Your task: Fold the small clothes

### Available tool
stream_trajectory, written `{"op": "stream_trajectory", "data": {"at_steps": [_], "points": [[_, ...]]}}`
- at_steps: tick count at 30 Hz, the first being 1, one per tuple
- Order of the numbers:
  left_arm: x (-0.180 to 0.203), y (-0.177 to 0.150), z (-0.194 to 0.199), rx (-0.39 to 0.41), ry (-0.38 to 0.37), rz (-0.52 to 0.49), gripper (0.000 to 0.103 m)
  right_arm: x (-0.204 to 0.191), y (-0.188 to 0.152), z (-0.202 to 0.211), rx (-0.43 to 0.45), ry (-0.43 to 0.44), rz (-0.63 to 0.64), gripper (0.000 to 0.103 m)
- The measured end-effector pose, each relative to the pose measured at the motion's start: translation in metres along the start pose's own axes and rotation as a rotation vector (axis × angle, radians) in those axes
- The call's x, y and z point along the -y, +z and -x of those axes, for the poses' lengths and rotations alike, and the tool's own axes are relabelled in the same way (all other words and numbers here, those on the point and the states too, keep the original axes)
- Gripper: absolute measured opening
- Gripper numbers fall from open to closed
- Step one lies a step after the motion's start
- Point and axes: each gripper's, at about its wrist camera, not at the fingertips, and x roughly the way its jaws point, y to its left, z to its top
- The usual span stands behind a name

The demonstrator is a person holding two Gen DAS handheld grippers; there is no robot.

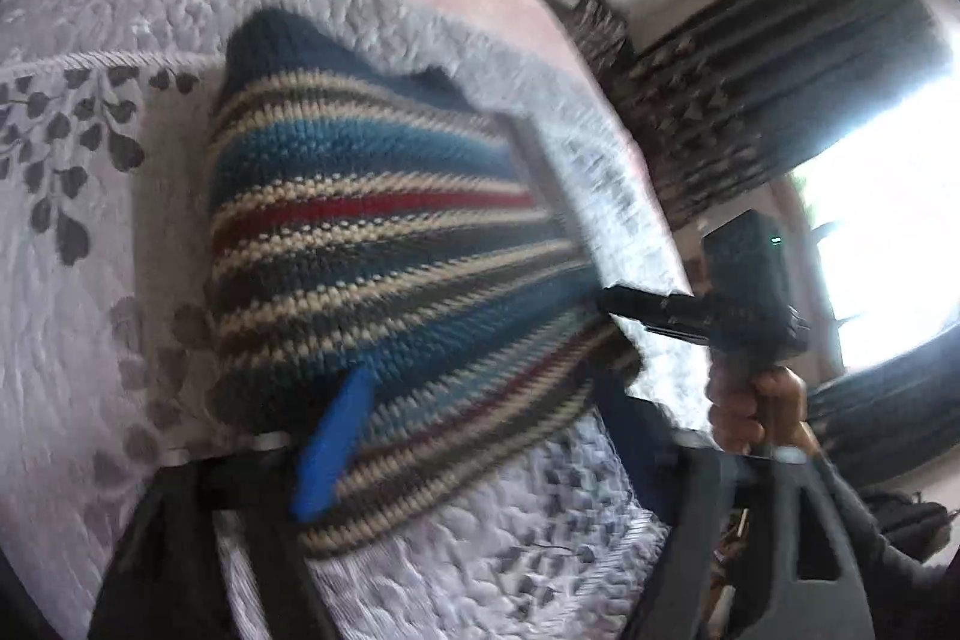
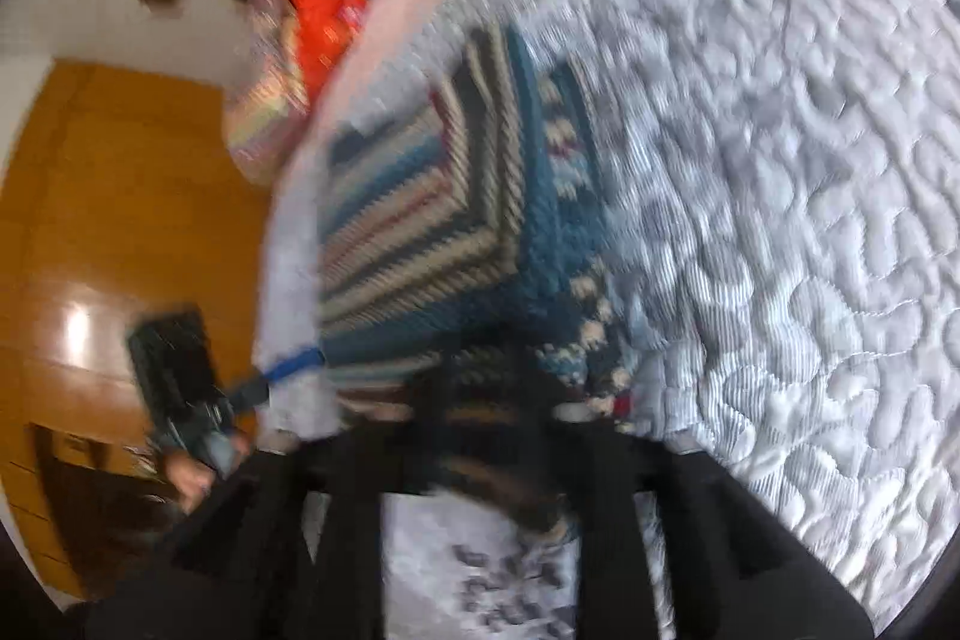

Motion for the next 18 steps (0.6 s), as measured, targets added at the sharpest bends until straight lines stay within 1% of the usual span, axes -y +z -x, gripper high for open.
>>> {"op": "stream_trajectory", "data": {"at_steps": [1, 2, 3, 4, 5, 6, 7, 8, 9, 11, 13, 15, 18], "points": [[-0.004, -0.005, 0.012, 0.024, 0.014, -0.015, 0.084, 0.001, 0.004, 0.011, 0.023, -0.001, -0.008, 0.067], [-0.009, -0.010, 0.019, 0.035, 0.049, -0.018, 0.084, 0.004, 0.009, 0.020, 0.042, -0.012, -0.020, 0.080], [-0.019, -0.015, 0.026, 0.051, 0.115, -0.011, 0.085, 0.009, 0.014, 0.027, 0.046, -0.014, -0.032, 0.081], [-0.033, -0.020, 0.030, 0.057, 0.153, 0.003, 0.085, 0.015, 0.022, 0.028, 0.029, -0.004, -0.051, 0.081], [-0.048, -0.024, 0.034, 0.053, 0.160, 0.037, 0.085, 0.020, 0.031, 0.024, 0.007, 0.005, -0.065, 0.083], [-0.059, -0.027, 0.034, 0.042, 0.145, 0.074, 0.085, 0.023, 0.038, 0.018, -0.016, 0.016, -0.078, 0.083], [-0.078, -0.032, 0.035, 0.029, 0.109, 0.142, 0.085, 0.025, 0.044, 0.013, -0.035, 0.025, -0.089, 0.084], [-0.089, -0.036, 0.036, 0.029, 0.076, 0.185, 0.085, 0.029, 0.054, 0.006, -0.065, 0.035, -0.102, 0.084], [-0.104, -0.040, 0.037, 0.032, 0.006, 0.244, 0.085, 0.028, 0.057, -0.004, -0.082, 0.044, -0.108, 0.084], [-0.118, -0.043, 0.035, 0.047, -0.066, 0.309, 0.085, 0.033, 0.064, -0.020, -0.122, 0.072, -0.123, 0.085], [-0.126, -0.046, 0.031, 0.070, -0.108, 0.340, 0.085, 0.036, 0.076, -0.038, -0.145, 0.084, -0.115, 0.085], [-0.131, -0.047, 0.021, 0.060, -0.160, 0.360, 0.085, 0.037, 0.082, -0.052, -0.173, 0.085, -0.100, 0.085], [-0.129, -0.045, 0.005, 0.025, -0.194, 0.352, 0.085, 0.037, 0.089, -0.070, -0.215, 0.071, -0.083, 0.085]]}}
